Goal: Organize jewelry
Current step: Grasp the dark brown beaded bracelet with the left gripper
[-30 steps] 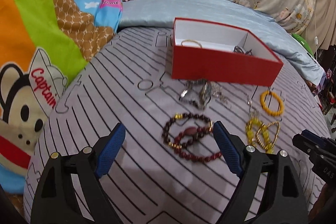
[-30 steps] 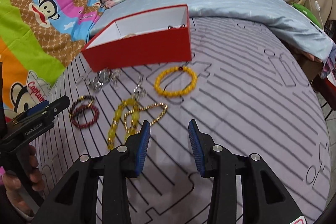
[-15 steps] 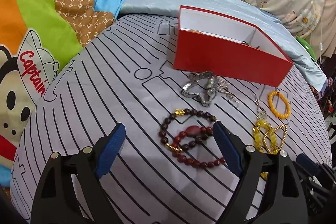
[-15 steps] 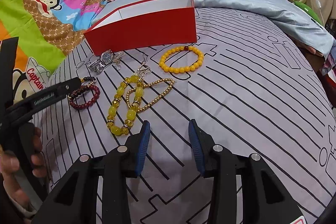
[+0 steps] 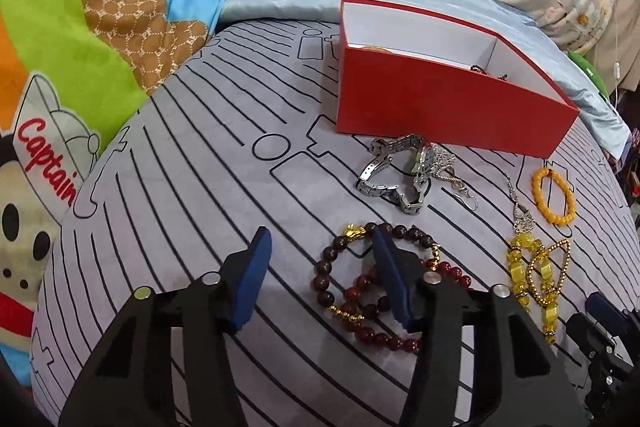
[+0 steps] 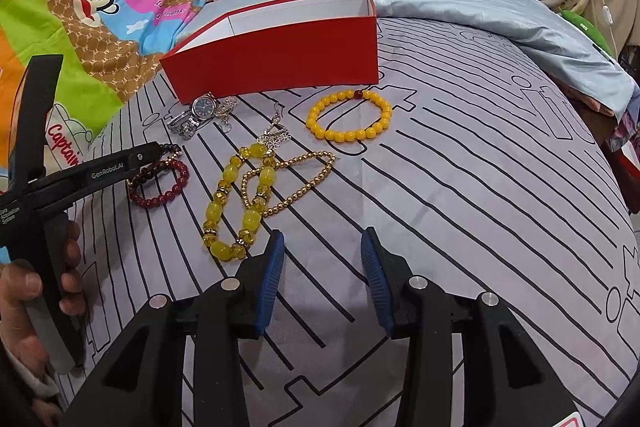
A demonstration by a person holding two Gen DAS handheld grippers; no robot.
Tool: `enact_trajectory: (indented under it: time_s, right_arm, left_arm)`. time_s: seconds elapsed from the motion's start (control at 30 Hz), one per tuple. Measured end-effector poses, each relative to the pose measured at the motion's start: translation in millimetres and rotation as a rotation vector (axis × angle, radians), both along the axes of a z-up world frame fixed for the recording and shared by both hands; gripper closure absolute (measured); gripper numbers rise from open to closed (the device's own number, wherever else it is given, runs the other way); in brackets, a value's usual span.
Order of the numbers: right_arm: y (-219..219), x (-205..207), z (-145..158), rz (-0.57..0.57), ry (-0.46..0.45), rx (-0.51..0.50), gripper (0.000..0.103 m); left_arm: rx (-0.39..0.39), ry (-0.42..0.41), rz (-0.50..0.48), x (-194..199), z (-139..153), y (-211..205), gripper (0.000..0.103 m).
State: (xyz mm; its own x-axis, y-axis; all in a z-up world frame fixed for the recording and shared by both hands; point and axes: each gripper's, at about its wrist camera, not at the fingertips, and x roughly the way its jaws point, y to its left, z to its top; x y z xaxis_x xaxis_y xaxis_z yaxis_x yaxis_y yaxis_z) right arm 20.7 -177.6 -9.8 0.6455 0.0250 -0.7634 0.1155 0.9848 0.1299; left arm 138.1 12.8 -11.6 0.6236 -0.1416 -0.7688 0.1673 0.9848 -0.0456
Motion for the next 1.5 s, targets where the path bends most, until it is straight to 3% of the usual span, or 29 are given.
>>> enact_trajectory:
  time_s: [0.1,0.2,0.23,0.27,0.53,0.7,0.87,1.5]
  right_arm:
    - [0.7,0.9,-0.1,-0.001,0.000,0.000,0.062]
    - [0.6,1.0,-0.1,-0.001,0.000,-0.002,0.061]
    - [0.5,1.4,-0.3,-0.001,0.000,-0.003,0.061]
    - [0.4,1.7,-0.3,-0.001,0.000,-0.003,0.061]
    - [1.2,5.2,4.6,0.012,-0.004,0.044,0.061]
    - [15.8,15.1,13.7,0.060,-0.022,0.042,0.068]
    - [27.4,32.0,14.2,0.089,-0.020,0.032,0.079]
    - [21.5,50.8,-2.4,0.061,0.005,0.029,0.094]
  left_arm:
    - [0.027,-0.004,-0.022,2.7,0.1,-5.5,0.064]
    - [0.033,-0.009,-0.056,1.6,1.0,-11.2,0.081]
    - [0.029,-0.010,-0.061,1.4,1.3,-11.6,0.093]
    - [0.020,-0.009,-0.062,1.1,1.5,-10.8,0.095]
    - [-0.088,-0.049,-0.027,-12.0,9.5,5.4,0.096]
    - [-0.122,-0.056,-0.007,-25.3,10.1,12.5,0.096]
    - [-0.124,-0.056,-0.004,-31.5,9.7,13.4,0.096]
    - [-0.144,-0.019,-0.022,-25.9,3.9,12.9,0.095]
